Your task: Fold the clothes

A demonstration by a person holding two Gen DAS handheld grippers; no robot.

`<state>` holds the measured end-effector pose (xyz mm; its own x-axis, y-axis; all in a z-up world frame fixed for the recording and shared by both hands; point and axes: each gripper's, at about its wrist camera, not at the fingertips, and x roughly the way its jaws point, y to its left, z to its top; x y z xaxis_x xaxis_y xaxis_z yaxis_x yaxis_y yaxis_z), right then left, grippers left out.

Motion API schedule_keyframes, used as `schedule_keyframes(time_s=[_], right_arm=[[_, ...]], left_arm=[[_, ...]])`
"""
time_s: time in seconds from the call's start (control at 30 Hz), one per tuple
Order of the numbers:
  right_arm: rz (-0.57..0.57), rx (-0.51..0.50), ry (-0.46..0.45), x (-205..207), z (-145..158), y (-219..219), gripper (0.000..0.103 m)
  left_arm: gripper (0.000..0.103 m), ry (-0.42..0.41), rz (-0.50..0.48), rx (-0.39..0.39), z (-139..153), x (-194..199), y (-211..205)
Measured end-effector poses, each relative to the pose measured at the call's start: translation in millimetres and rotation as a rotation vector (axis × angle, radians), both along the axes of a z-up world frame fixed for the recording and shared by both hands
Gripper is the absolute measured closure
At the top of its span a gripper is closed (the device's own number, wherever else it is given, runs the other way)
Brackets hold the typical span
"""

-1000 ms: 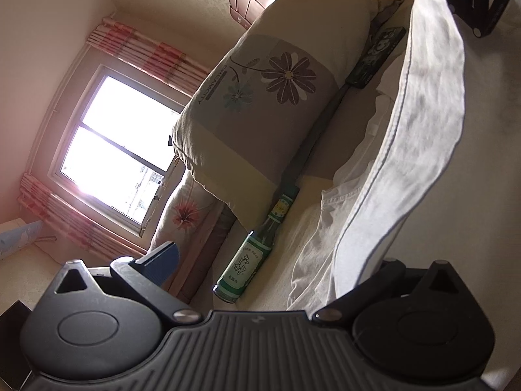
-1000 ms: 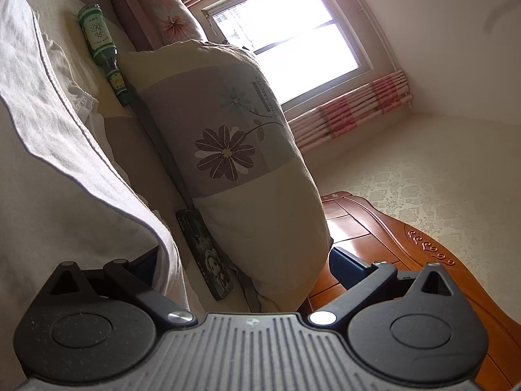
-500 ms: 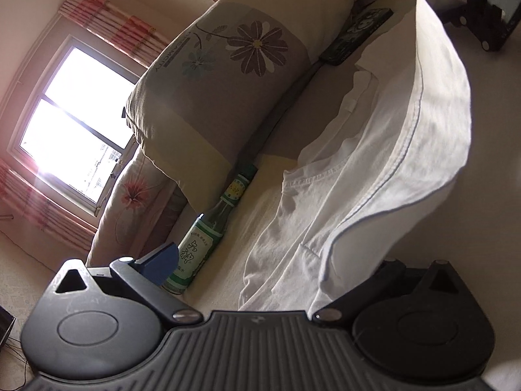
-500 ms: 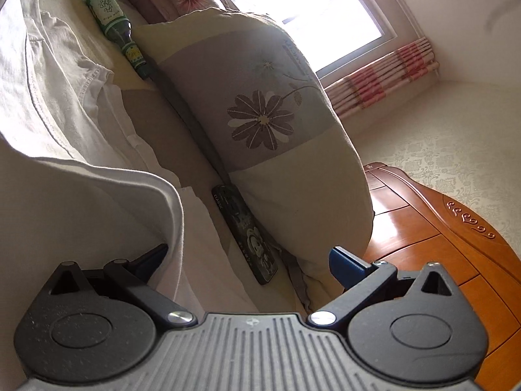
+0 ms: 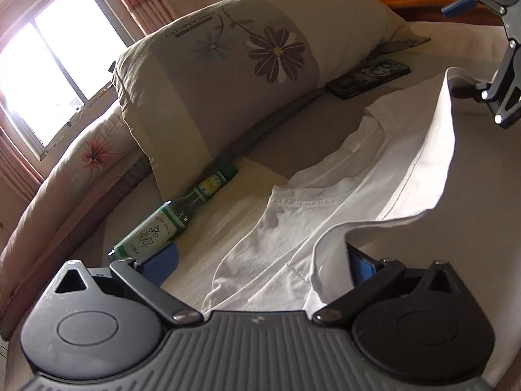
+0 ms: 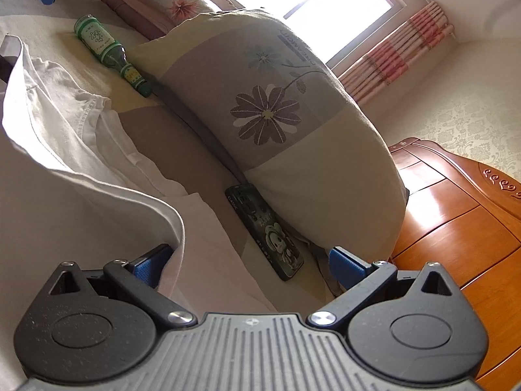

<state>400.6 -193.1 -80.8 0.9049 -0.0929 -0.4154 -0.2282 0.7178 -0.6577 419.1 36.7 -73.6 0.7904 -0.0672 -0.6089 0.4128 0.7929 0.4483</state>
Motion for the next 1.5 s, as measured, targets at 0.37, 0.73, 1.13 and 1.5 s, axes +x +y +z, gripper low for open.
schedule_keyframes(time_s=[0.37, 0.73, 1.13, 1.5], right_arm=[[0.152, 0.257, 0.198, 66, 25, -19, 0.000], [0.327, 0.512, 0.385, -37, 50, -79, 0.000], [0.350, 0.719, 0.574, -72, 3, -61, 0.000], [0.369, 0.731, 0.553, -65, 6, -56, 0.000]], left_arm=[[0.001, 0.183, 0.035, -0.377, 22, 76, 38], [0.001, 0.326, -0.040, -0.491, 25, -2, 62], [0.001, 0.545, -0.124, -0.562, -22, -63, 56], [0.001, 0.310, 0.077, -0.663, -4, 6, 93]])
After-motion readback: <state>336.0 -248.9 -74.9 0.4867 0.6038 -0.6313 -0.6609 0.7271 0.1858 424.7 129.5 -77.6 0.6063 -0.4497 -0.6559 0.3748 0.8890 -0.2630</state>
